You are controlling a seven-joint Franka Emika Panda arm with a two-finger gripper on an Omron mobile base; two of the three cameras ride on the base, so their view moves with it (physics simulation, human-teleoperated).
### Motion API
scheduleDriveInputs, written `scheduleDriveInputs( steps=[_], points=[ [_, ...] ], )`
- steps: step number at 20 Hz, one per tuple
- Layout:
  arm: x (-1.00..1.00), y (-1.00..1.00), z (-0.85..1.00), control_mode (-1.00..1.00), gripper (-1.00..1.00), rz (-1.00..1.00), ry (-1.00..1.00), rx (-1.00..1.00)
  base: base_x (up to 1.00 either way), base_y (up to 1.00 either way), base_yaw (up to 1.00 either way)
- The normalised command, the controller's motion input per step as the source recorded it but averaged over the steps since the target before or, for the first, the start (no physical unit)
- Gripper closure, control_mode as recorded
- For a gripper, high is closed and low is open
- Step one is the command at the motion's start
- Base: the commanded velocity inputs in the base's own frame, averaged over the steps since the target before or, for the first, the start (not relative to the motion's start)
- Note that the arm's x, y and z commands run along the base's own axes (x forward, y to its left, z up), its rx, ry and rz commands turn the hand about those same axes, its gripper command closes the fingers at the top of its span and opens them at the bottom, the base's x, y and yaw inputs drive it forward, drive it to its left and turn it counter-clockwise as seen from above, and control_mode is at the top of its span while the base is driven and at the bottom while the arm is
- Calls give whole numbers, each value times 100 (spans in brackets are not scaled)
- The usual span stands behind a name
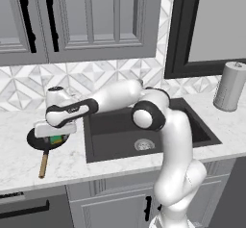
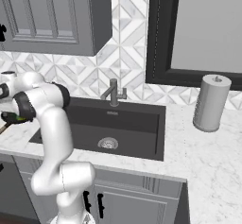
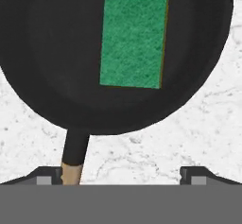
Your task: Pick the pan and sponge and place them into the sink. Then turn on the water.
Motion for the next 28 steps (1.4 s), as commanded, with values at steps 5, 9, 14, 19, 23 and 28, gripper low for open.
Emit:
scheduleDriveInputs(
  steps=[5, 9, 14, 19, 23, 28],
  points=[
    [-99, 0, 0, -100, -100, -20, 3, 0, 0, 0, 0],
    [-93, 17, 0, -100, -100, -13, 1, 0, 0, 0, 0],
    [-18, 38, 2, -100, -100, -7, 0, -1, 0, 0, 0],
    [-7, 5, 3, -100, -100, -1, 0, -4, 0, 0, 0],
    [0, 19, 0, -100, -100, -3, 0, -12, 0, 0, 0],
    [2, 18, 0, -100, -100, 0, 0, -12, 0, 0, 0]
  ],
)
